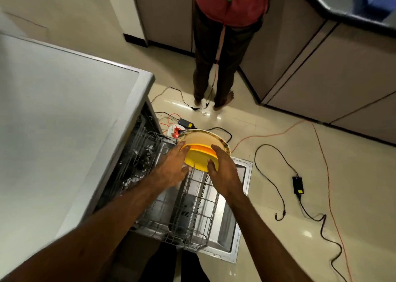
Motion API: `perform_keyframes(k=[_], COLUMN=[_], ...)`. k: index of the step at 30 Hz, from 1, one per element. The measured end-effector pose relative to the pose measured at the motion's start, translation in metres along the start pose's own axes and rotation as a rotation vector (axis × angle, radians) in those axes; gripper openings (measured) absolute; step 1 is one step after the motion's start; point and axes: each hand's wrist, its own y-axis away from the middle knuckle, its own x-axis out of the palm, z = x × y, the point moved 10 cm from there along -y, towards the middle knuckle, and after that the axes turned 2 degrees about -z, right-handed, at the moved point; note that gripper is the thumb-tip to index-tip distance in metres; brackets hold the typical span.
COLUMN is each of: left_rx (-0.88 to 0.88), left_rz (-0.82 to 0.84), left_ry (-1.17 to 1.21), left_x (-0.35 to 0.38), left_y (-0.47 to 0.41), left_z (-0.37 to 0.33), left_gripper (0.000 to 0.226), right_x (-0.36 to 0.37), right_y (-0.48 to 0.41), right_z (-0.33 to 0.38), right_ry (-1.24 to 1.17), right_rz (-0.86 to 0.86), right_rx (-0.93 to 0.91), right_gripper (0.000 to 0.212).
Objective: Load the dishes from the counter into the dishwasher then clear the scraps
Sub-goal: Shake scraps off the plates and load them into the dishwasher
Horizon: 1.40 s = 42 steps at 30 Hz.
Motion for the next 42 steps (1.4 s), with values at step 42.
perform_keyframes(k=[42], left_rx=[-1.241], left_rz=[-1.182], left_ry=[0.660], left_x=[0.017], left_y=[0.899], left_z=[0.123], left_gripper=[0.062], right_x=[0.324], right_y=[0.572], right_z=[0.379], right_ry=[0.052], right_rz=[1.138], right_rx=[-0.912], right_gripper=[0.044])
